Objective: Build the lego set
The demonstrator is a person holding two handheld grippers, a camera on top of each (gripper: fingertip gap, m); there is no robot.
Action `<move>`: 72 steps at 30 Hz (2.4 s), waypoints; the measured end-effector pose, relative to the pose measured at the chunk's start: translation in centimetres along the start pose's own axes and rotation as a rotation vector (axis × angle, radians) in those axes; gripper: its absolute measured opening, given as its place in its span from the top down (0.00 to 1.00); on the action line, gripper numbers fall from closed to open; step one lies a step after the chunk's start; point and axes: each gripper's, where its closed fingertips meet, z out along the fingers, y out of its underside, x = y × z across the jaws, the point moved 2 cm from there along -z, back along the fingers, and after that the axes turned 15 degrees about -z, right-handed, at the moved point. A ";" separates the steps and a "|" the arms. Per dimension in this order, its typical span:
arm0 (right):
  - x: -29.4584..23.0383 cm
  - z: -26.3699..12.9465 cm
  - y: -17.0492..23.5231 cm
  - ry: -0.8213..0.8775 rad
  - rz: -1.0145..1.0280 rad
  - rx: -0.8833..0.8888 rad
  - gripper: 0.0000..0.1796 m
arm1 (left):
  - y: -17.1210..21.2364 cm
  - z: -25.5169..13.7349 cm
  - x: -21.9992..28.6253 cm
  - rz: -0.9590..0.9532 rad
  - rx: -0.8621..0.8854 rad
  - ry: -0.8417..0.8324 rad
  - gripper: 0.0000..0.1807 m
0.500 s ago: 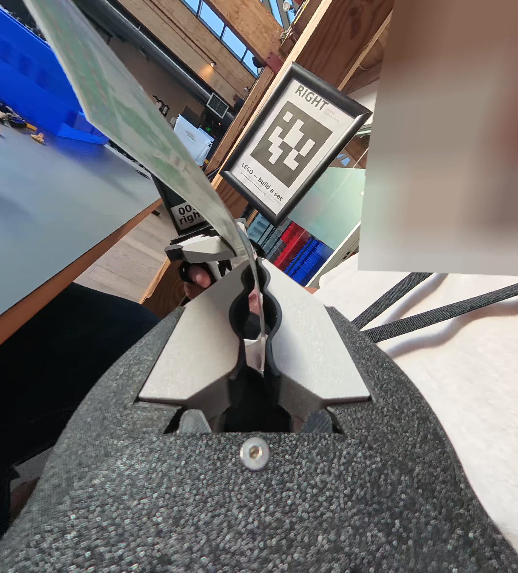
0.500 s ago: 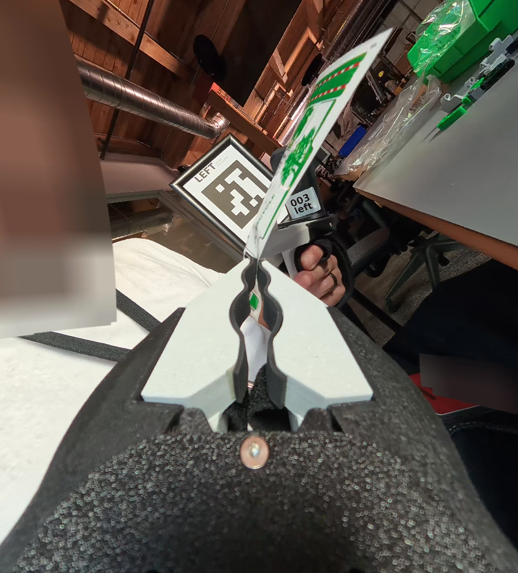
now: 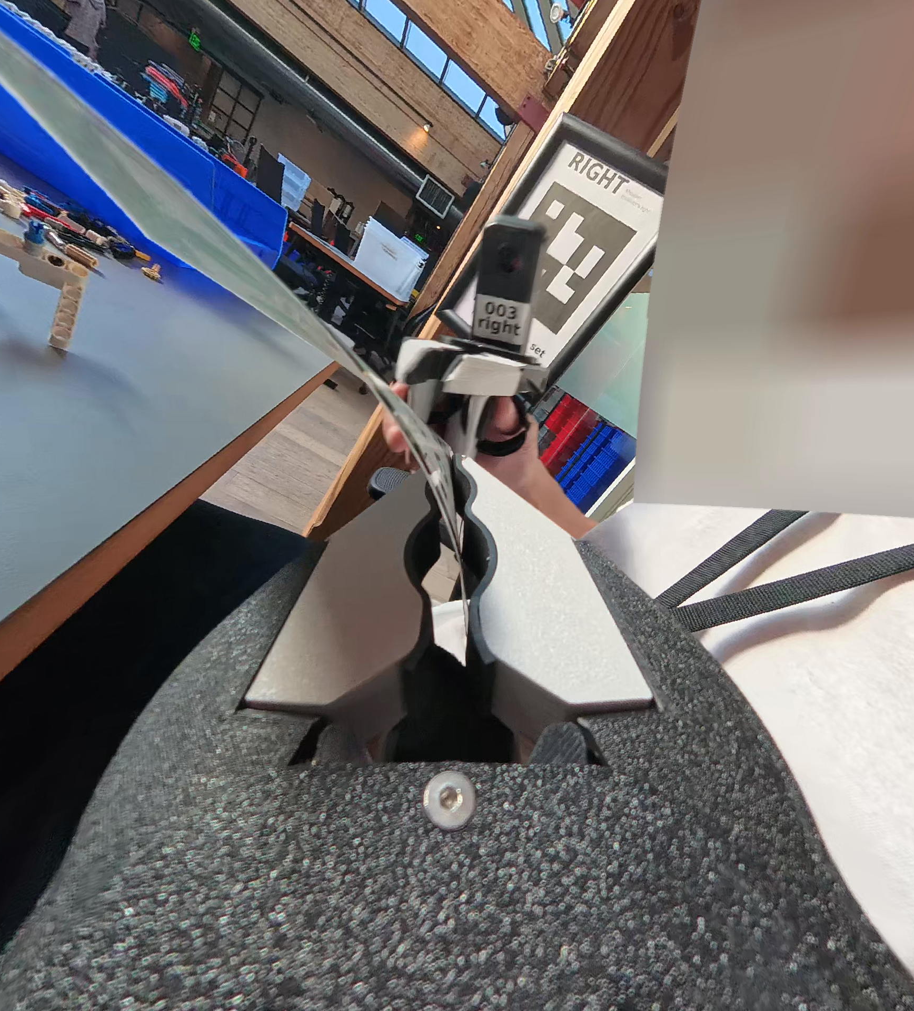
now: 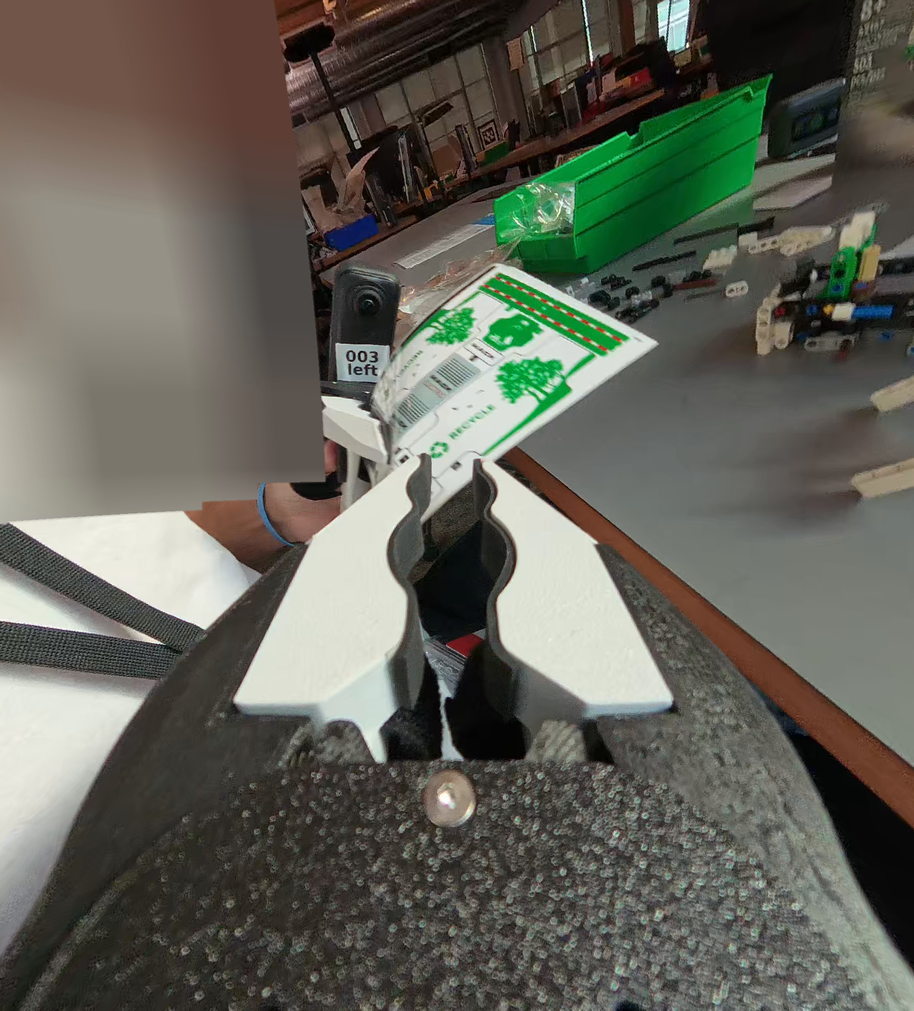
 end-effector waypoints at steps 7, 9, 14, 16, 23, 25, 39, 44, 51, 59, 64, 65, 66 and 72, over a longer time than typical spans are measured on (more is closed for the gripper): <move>-3.1 2.6 1.5 -0.022 -0.106 -0.109 0.93 | 0.6 0.5 0.4 0.097 -0.037 -0.034 1.00; -3.4 2.5 1.5 -0.065 -0.052 -0.084 0.93 | 0.8 0.6 0.6 0.118 -0.047 -0.033 1.00; -4.0 2.4 1.2 -0.192 0.085 0.005 0.94 | 1.0 0.7 1.4 0.142 -0.069 0.008 1.00; -4.2 2.2 1.0 -0.252 0.159 0.055 0.95 | 1.1 0.7 1.6 0.164 -0.078 0.016 1.00; -4.7 2.1 1.0 -0.348 0.262 0.105 0.97 | 1.4 0.5 2.3 0.217 -0.107 0.045 1.00; -4.5 2.2 1.2 -0.331 0.249 0.092 0.96 | 1.4 0.5 2.6 0.224 -0.107 0.055 1.00; -6.0 2.0 0.9 -0.496 0.348 0.139 0.95 | 2.3 0.7 3.6 0.241 -0.143 0.115 1.00; -2.3 0.7 1.0 -0.351 0.401 0.182 0.85 | 1.4 0.1 3.3 0.229 -0.092 0.100 1.00; -3.1 1.7 1.3 -0.469 0.600 0.227 0.97 | 1.2 0.1 2.2 0.177 -0.091 0.055 1.00; -1.1 0.9 1.0 -0.230 0.404 0.236 1.00 | 0.7 0.4 -0.9 -0.045 -0.029 -0.029 0.85; -1.2 1.3 1.3 -0.190 0.366 0.197 1.00 | 0.4 0.9 -1.3 -0.112 0.008 -0.012 0.86; -1.1 1.3 1.5 -0.176 0.356 0.189 1.00 | 0.5 1.0 -1.3 -0.123 0.008 -0.009 0.86; -0.9 1.4 1.7 -0.155 0.344 0.170 1.00 | 0.4 1.0 -1.4 -0.133 0.014 -0.008 0.86; -0.9 2.1 2.3 -0.103 0.283 0.113 1.00 | 0.1 0.8 -2.1 -0.186 0.074 -0.011 1.00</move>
